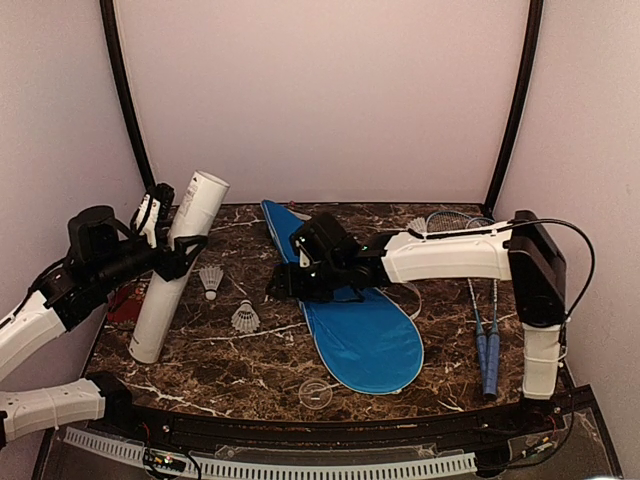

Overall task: Pack up the badminton gear
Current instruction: Pick up the shuttlecock from the center of the board, then place the shuttlecock in the racket bag, then pick up the shuttlecock from the racket bag.

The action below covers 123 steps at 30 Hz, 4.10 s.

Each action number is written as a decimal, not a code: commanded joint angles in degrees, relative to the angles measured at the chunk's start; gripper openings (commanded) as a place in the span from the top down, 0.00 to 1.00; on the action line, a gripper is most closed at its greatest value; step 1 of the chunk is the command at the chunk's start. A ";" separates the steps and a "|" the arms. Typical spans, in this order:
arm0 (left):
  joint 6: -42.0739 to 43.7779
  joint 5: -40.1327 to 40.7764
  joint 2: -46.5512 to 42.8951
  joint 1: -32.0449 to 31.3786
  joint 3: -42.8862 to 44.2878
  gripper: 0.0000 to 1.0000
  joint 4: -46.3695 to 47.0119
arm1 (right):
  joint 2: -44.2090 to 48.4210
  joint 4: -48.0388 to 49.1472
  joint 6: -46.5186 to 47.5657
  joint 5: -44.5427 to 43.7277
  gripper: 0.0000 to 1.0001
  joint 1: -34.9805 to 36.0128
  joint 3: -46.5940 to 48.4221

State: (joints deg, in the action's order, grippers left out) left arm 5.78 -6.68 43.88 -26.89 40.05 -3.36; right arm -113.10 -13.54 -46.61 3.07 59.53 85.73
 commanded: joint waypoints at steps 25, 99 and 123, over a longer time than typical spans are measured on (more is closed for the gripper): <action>4.06 -0.82 -2.67 0.20 -1.99 0.35 1.86 | -34.82 -13.14 7.87 0.55 0.32 2.41 41.00; 5.82 1.70 -1.71 0.21 -2.91 0.35 1.68 | 19.58 -19.05 12.79 -7.40 0.30 -1.55 -23.78; 5.55 0.78 -1.95 0.19 -2.88 0.35 1.86 | 4.93 -38.09 17.73 -1.35 0.52 -1.96 -7.33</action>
State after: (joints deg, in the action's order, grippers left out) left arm 10.94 -5.17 42.57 -26.89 37.45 -3.51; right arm -106.39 -49.01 -30.76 0.47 57.69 76.27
